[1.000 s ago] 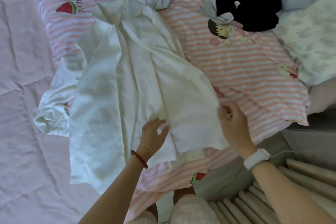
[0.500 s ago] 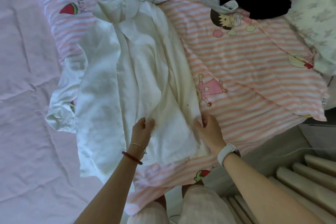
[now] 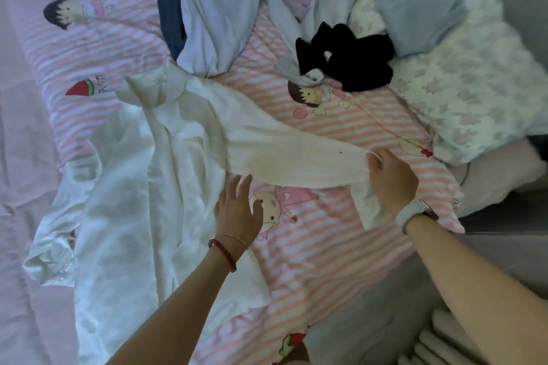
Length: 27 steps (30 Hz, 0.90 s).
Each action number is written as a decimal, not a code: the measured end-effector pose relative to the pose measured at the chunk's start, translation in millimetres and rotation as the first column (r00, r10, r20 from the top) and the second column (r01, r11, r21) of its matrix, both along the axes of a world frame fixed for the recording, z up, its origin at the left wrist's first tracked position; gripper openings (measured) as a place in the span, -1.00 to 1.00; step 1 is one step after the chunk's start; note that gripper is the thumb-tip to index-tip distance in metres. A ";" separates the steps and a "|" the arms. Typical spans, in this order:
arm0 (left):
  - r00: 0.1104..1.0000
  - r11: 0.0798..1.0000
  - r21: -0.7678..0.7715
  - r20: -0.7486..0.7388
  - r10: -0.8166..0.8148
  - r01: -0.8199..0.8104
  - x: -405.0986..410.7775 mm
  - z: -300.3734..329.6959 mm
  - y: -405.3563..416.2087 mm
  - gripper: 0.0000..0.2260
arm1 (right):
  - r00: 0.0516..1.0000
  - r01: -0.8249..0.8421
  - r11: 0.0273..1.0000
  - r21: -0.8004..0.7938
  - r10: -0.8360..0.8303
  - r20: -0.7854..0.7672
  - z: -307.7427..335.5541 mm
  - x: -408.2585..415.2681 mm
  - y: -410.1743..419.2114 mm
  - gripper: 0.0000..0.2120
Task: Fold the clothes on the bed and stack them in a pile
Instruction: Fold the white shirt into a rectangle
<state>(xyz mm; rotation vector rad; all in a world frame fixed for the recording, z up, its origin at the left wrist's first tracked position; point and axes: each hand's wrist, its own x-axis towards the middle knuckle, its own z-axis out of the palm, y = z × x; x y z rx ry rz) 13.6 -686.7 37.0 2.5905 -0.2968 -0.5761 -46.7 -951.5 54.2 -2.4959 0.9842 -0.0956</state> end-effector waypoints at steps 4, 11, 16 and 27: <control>0.984 0.985 0.055 0.064 -0.166 0.162 41.4 4.4 -61.1 -0.50 | 0.995 0.070 0.976 -0.204 -0.082 -0.049 16.6 31.2 -60.4 -0.66; 0.992 0.994 0.089 0.097 -0.076 0.067 40.9 -8.5 -73.1 -0.54 | 0.997 -0.048 0.964 0.263 0.032 0.067 -32.8 9.0 20.7 -0.75; 0.922 0.922 0.064 0.103 0.374 -0.381 7.6 -23.6 0.5 -0.43 | 0.992 -0.126 0.804 0.582 0.093 0.085 -61.0 -15.2 121.6 -0.81; 0.561 0.520 -0.231 -0.179 0.808 -0.822 29.6 -32.3 108.5 -0.81 | 0.966 -0.087 0.591 0.802 0.247 -0.078 -69.0 -19.5 223.8 -0.66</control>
